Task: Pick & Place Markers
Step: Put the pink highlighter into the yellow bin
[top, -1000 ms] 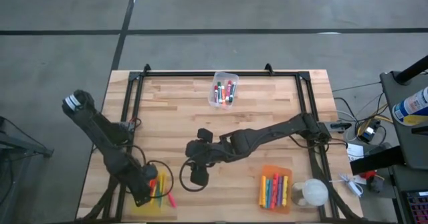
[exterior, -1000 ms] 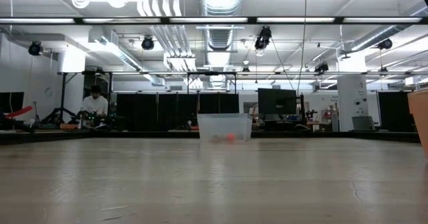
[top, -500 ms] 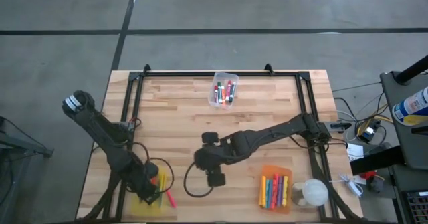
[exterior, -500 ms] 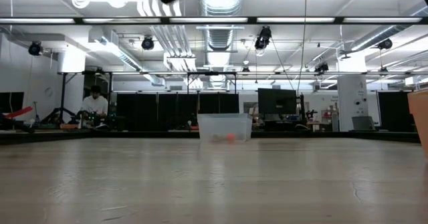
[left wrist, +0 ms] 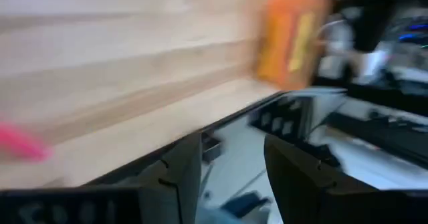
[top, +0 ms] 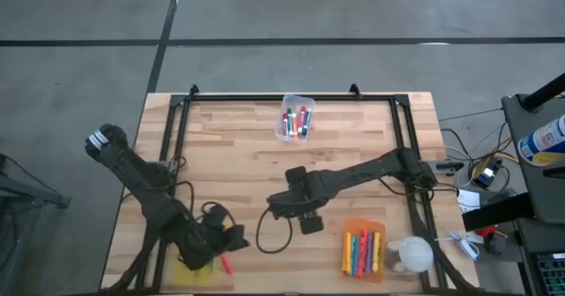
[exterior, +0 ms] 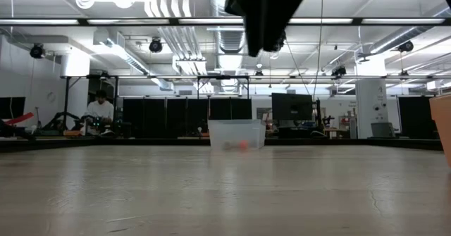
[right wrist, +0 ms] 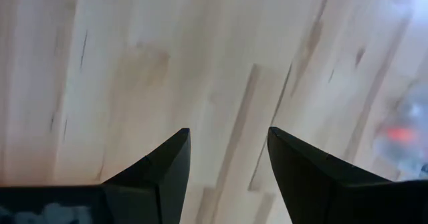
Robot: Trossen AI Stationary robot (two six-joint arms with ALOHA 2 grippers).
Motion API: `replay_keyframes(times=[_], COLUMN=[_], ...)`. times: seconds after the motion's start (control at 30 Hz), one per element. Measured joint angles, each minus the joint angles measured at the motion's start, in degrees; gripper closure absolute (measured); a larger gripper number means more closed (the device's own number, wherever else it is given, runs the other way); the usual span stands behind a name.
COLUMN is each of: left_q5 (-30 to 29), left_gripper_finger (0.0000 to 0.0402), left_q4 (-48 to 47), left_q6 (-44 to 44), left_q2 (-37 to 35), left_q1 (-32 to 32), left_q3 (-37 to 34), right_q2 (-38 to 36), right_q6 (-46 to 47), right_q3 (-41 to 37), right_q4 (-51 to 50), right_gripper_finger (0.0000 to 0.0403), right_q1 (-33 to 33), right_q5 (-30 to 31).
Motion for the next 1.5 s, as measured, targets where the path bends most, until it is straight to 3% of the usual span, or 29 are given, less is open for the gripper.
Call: replay_keyframes(times=[0.1, 0.27, 0.5, 0.73, 0.9, 1.03, 1.17, 1.5], left_q5=[-3.8, -3.1, 8.8, 19.7, 28.1, 28.9, 34.6, 35.6], left_gripper_finger=[0.0246, 0.0246, 0.0246, 0.0246, 0.0246, 0.0246, 0.0246, 0.0246], left_q4=[-0.3, -0.1, -6.1, -18.2, -24.5, -29.6, -33.5, -33.1], left_q6=[2.8, 4.2, 2.3, -4.5, -6.6, -7.5, -9.2, -10.9], left_q2=[4.1, 13.8, 26.5, 31.8, 32.4, 32.1, 32.8, 34.5], left_q1=[1.0, 2.7, 4.0, 5.0, 5.2, 5.2, 5.2, 5.2], left_q3=[5.7, 15.2, 24.1, 24.7, 24.8, 24.8, 24.8, 24.8], right_q2=[-2.2, -8.3, -22.0, -32.5, -34.7, -34.8, -34.7, -34.5], right_q6=[0.3, 1.9, 4.3, 6.6, 7.7, 7.5, 7.3, 5.6], right_q3=[-2.3, -10.1, -26.7, -36.1, -36.8, -36.8, -36.8, -36.8], right_q4=[-2.1, -4.5, 3.0, 11.4, 12.3, 12.3, 12.6, 14.9], right_gripper_finger=[0.0211, 0.0211, 0.0211, 0.0211, 0.0211, 0.0211, 0.0211, 0.0211], right_q1=[0.2, 0.6, 0.3, 0.1, 0.0, 0.1, 0.1, 0.1], right_q5=[-0.4, -0.7, 0.0, 0.1, 0.1, 0.1, 0.1, 0.1])
